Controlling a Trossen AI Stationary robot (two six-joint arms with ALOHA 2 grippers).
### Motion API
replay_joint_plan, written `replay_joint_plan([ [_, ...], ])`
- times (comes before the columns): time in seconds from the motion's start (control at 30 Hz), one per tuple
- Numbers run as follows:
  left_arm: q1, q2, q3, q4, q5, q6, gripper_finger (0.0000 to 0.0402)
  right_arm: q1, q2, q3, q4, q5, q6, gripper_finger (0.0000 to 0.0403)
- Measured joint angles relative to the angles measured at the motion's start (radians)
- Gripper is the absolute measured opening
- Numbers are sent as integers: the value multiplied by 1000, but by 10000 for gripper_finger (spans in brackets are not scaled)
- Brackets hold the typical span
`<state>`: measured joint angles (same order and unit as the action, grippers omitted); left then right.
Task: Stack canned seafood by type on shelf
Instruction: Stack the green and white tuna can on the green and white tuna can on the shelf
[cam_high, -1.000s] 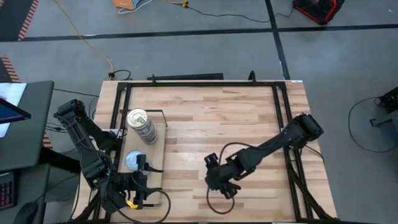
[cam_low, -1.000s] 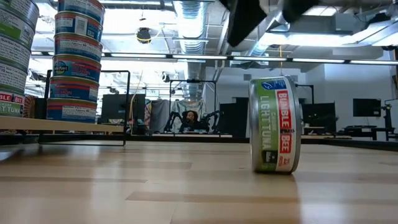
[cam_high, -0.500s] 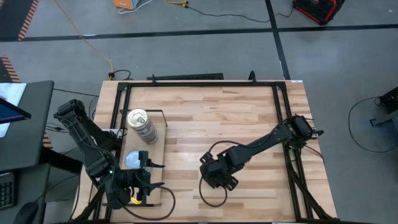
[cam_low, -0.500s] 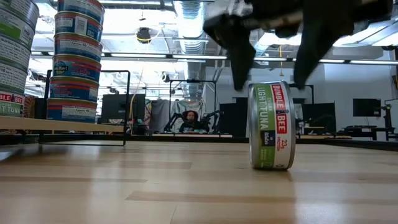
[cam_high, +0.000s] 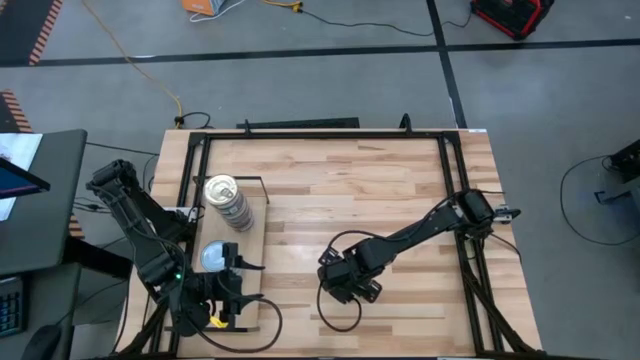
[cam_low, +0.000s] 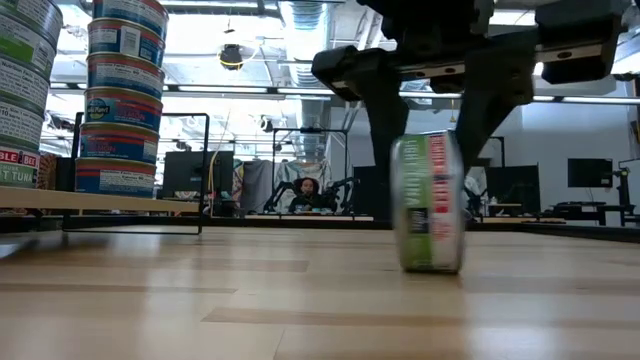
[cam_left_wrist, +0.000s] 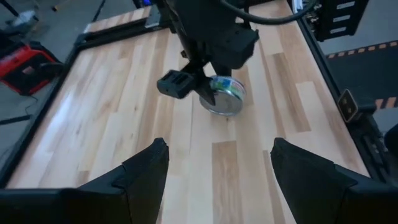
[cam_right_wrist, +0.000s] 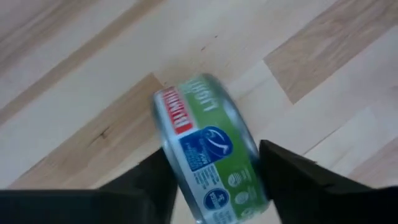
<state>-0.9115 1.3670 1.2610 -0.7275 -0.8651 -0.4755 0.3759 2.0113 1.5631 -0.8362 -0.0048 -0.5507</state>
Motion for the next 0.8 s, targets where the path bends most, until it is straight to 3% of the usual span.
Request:
replay_joint_plan([
  [0.17,0,0,0,1,-19,7,272,-9,0,0,-1,0,52,157],
  [0.37,12,25,0,-26,-18,48,272,-63,-24,47,-20,-27,219,157],
  [0.57,16,56,0,-93,-30,181,272,-182,-95,129,21,-232,432,157],
  [0.8,-55,58,0,-94,-191,464,272,-327,-152,137,188,-523,674,173],
])
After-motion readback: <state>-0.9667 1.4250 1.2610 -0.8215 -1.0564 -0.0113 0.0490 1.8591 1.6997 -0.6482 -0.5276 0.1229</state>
